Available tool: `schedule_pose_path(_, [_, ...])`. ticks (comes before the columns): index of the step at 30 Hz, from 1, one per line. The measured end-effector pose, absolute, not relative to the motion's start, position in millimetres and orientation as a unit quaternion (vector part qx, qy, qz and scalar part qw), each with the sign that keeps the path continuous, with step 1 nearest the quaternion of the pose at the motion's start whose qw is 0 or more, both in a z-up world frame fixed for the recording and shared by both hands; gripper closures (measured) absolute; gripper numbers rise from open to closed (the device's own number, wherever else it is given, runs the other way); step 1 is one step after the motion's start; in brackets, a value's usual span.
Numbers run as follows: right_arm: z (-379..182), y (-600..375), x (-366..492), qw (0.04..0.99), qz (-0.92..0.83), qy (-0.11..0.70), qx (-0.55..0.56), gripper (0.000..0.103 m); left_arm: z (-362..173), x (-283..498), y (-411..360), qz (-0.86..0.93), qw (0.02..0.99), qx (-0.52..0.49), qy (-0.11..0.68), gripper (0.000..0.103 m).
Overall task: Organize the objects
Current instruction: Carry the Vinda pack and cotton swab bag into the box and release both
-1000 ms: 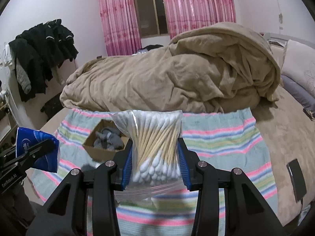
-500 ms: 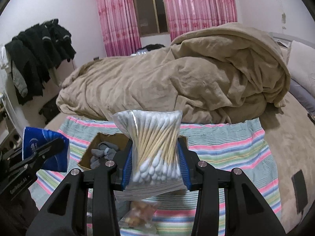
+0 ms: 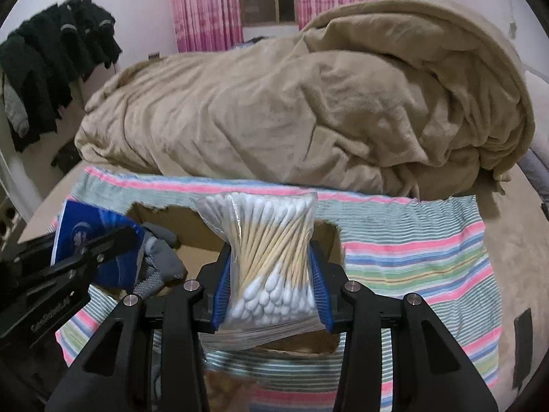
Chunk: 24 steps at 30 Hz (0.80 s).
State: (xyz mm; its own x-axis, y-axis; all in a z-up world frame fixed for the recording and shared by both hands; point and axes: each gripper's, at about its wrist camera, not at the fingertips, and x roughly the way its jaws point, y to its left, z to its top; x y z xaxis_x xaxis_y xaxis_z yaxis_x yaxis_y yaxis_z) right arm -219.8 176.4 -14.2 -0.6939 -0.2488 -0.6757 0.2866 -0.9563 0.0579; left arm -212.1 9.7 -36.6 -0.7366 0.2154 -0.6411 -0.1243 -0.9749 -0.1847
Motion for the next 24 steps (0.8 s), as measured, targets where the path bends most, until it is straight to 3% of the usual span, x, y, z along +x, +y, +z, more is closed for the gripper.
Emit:
schedule_pose_path(6, [-37, 175, -234, 0.139, -0.910, 0.018, 0.391, 0.059, -55, -226, 5, 0.916, 0.082, -0.385, -0.082, 0.088])
schedule_pose_path(9, [-46, 177, -238, 0.138, -0.906, 0.013, 0.400, 0.058, -58, -223, 6, 0.911, 0.089, -0.394, -0.083, 0.080])
schedule_pose_path(12, [-48, 180, -238, 0.132, -0.906, 0.011, 0.401, 0.046, -56, -218, 10, 0.911, 0.089, -0.395, -0.077, 0.071])
schedule_pose_path(16, [-38, 188, -231, 0.131, -0.914, 0.007, 0.383, 0.033, -45, -209, 8, 0.916, 0.091, -0.383, -0.081, 0.038])
schedule_pose_path(17, [-36, 189, -230, 0.130, -0.916, 0.006, 0.380, 0.033, -43, -207, 7, 0.916, 0.093, -0.380, -0.085, 0.035])
schedule_pose_path(24, [-14, 199, -208, 0.133, -0.924, -0.003, 0.358, 0.033, -21, -179, -4, 0.924, 0.101, -0.357, -0.097, 0.033])
